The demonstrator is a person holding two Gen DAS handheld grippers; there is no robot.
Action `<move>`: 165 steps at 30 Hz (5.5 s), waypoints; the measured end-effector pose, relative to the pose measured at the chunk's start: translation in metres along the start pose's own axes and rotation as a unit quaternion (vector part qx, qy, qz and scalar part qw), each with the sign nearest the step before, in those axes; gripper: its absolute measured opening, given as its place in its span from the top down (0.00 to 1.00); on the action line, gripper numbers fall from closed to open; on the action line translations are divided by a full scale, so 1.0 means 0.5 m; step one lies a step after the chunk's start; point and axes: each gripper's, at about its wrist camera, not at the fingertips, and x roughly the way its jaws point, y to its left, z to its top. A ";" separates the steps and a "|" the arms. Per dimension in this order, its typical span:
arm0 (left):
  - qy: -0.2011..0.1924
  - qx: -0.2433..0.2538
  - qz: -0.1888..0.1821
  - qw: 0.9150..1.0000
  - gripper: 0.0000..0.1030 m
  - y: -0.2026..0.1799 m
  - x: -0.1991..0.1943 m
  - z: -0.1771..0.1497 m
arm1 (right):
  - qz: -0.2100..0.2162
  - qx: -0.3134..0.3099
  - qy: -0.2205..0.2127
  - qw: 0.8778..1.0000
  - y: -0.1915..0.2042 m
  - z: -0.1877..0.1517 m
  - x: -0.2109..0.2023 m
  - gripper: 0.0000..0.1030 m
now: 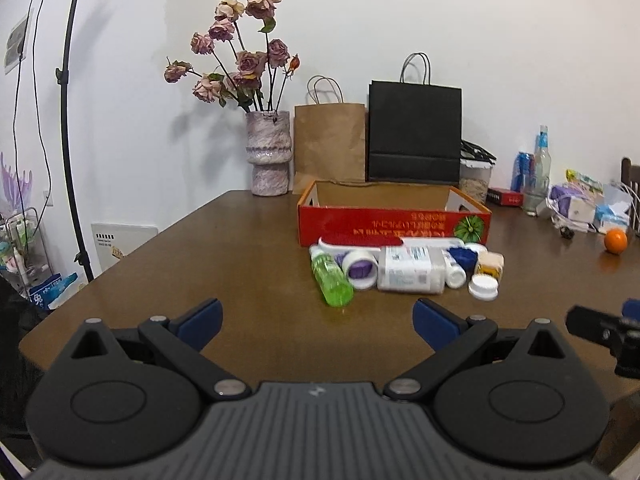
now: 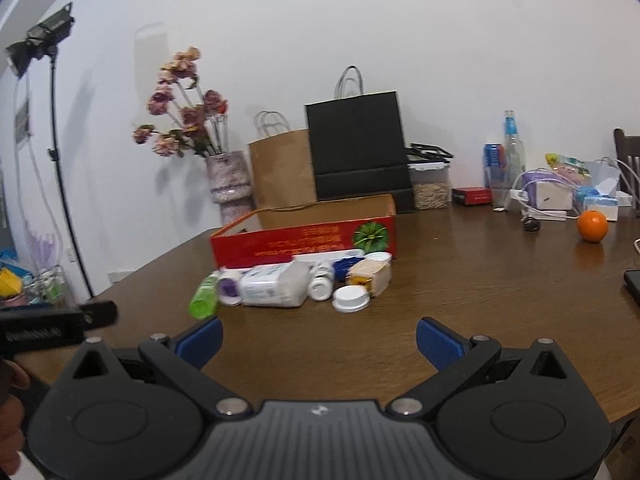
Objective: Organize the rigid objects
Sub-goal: 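Move both tools toward the cluster of bottles in front of the red box, then grasp the green spray bottle with the left tool while the right tool grasps the white cap, then carry the green spray bottle and white cap into the red box and release both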
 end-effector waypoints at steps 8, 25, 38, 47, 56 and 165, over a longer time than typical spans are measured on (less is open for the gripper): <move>0.004 -0.012 0.006 1.000 0.00 0.011 0.029 0.015 | 0.019 0.015 -0.026 0.999 -0.023 0.015 0.009 0.00; -0.021 -0.017 0.008 1.000 0.00 0.030 -0.086 -0.007 | 0.021 -0.015 -0.021 0.999 0.027 -0.017 -0.084 0.00; 0.017 -0.026 -0.009 0.999 0.00 0.052 -0.074 -0.020 | 0.015 -0.008 -0.022 1.000 0.012 -0.021 -0.099 0.00; 0.053 0.016 -0.039 0.998 0.00 0.016 0.129 0.026 | 0.027 -0.037 -0.001 0.999 -0.003 0.041 0.056 0.12; 0.126 0.011 -0.040 0.991 0.12 0.010 0.362 0.053 | 0.016 -0.029 0.107 0.994 -0.045 0.055 0.288 0.33; 0.249 0.148 -0.065 0.955 0.48 -0.075 0.983 0.333 | 0.012 -0.208 0.231 0.950 -0.118 0.384 1.008 0.23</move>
